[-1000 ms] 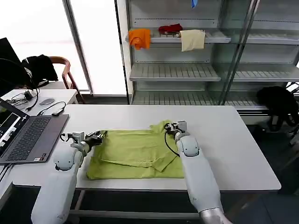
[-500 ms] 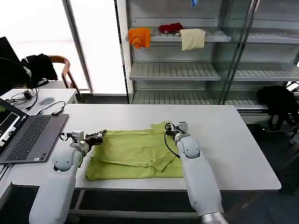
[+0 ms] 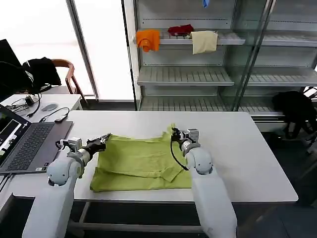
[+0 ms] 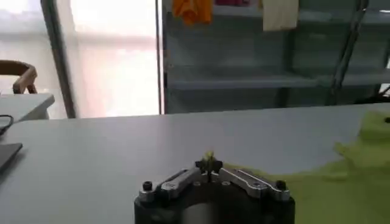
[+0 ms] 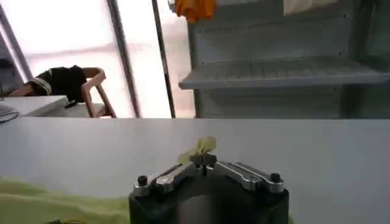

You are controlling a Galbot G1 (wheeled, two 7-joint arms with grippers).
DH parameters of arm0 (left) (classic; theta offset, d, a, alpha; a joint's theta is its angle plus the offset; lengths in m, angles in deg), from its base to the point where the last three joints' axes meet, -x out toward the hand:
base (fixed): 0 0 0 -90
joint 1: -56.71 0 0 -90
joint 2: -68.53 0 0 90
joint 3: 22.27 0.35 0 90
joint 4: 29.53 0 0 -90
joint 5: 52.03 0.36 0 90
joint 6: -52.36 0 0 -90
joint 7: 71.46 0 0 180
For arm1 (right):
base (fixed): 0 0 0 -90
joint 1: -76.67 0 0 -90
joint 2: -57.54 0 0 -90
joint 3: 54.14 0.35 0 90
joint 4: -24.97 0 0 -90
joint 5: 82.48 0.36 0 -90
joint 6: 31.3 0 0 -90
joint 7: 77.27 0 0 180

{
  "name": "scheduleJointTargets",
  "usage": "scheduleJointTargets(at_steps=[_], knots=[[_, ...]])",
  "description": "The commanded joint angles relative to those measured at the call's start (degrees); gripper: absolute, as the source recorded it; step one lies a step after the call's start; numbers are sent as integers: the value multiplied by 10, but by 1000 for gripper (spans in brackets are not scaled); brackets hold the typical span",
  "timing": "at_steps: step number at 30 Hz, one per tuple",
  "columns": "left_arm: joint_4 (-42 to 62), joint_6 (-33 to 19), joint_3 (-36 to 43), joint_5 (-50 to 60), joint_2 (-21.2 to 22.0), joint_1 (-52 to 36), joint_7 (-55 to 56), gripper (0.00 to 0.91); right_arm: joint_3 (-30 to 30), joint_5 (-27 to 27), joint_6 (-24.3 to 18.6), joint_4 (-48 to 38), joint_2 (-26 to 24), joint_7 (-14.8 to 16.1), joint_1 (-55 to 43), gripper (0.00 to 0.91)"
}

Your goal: Fold and organize the clothes.

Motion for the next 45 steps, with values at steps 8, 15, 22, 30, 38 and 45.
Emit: scheduleJointTargets(at_steps=[8,15,22,30,38,45], knots=[[-90,-15,-52,-47,-24,136,-32,0,16,17,-2,185,-66,0,188,0],[-121,-16,-75,-61,-33,170,-40,0,22,17,-2,212,-67,0,218,0],[-136,-17,-81,-57,-33,184,-44,0,22,14,-2,233,-69,0,239,0],[-142,-27,-84,-31,-31,202,-48,322,22,-2,-3,231,-64,-4,250,0],[-142,-38,-79,4,-22,207,-38,907,23,-164,-25,216,-53,-14,259,907],[-142,-40,-78,16,-18,205,-31,907,42,-196,-43,226,-64,-28,266,907]])
